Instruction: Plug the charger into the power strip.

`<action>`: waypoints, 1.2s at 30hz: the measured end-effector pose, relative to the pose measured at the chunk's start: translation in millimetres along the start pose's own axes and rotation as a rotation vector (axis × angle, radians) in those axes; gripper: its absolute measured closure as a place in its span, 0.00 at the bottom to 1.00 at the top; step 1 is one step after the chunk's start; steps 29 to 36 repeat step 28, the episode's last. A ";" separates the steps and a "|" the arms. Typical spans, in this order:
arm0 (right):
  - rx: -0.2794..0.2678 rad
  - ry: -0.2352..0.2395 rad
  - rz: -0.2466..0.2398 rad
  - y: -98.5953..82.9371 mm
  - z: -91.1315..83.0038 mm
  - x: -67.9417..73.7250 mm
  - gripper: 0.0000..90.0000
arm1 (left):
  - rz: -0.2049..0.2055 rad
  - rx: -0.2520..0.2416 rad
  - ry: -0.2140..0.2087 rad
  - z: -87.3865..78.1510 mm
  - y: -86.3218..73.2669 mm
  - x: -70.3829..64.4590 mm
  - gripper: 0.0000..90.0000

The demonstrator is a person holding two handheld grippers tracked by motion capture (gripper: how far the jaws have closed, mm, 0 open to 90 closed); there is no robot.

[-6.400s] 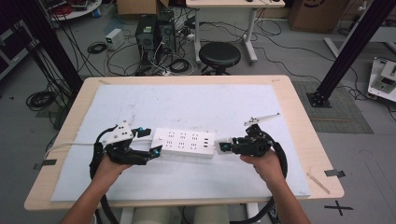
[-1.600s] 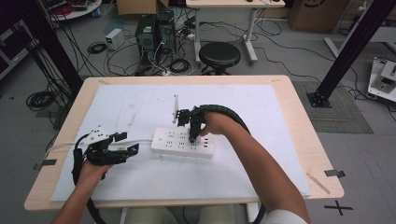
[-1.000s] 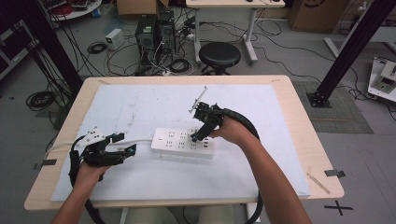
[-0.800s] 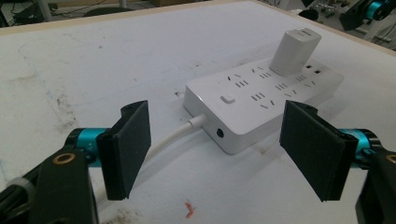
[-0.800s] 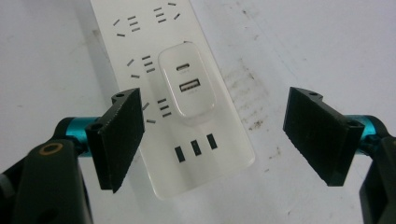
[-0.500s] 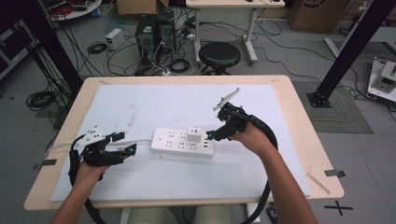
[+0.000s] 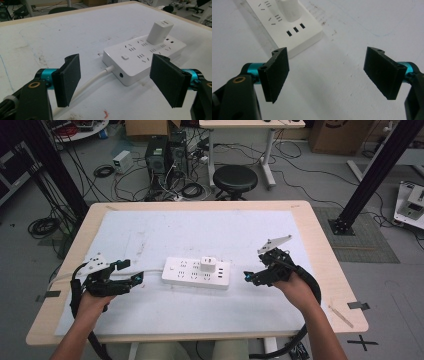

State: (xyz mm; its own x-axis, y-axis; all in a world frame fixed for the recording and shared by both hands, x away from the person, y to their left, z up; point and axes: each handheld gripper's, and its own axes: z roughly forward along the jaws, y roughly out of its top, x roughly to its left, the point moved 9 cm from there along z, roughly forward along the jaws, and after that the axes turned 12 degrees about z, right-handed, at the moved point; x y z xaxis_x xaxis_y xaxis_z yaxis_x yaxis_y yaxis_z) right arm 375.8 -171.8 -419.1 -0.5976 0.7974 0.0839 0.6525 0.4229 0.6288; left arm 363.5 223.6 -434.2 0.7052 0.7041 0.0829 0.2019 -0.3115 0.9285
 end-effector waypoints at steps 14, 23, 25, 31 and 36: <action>-0.028 -0.022 0.052 -23.9 -6.5 -9.6 0.23 | 0.011 0.004 0.001 -2.2 2.6 -3.6 0.28; -0.039 -0.026 0.092 -34.0 -10.7 -15.5 0.23 | 0.017 0.007 0.009 -4.0 0.3 -2.4 0.28; -0.045 -0.027 0.096 -35.5 -12.4 -15.9 0.23 | 0.016 0.008 0.010 -4.3 -1.1 -1.7 0.28; -0.058 -0.030 0.107 -37.9 -14.9 -18.3 0.23 | 0.004 0.009 0.013 -4.3 -3.4 -1.0 0.28; -0.058 -0.030 0.107 -37.9 -14.9 -18.3 0.23 | 0.004 0.009 0.013 -4.3 -3.4 -1.0 0.28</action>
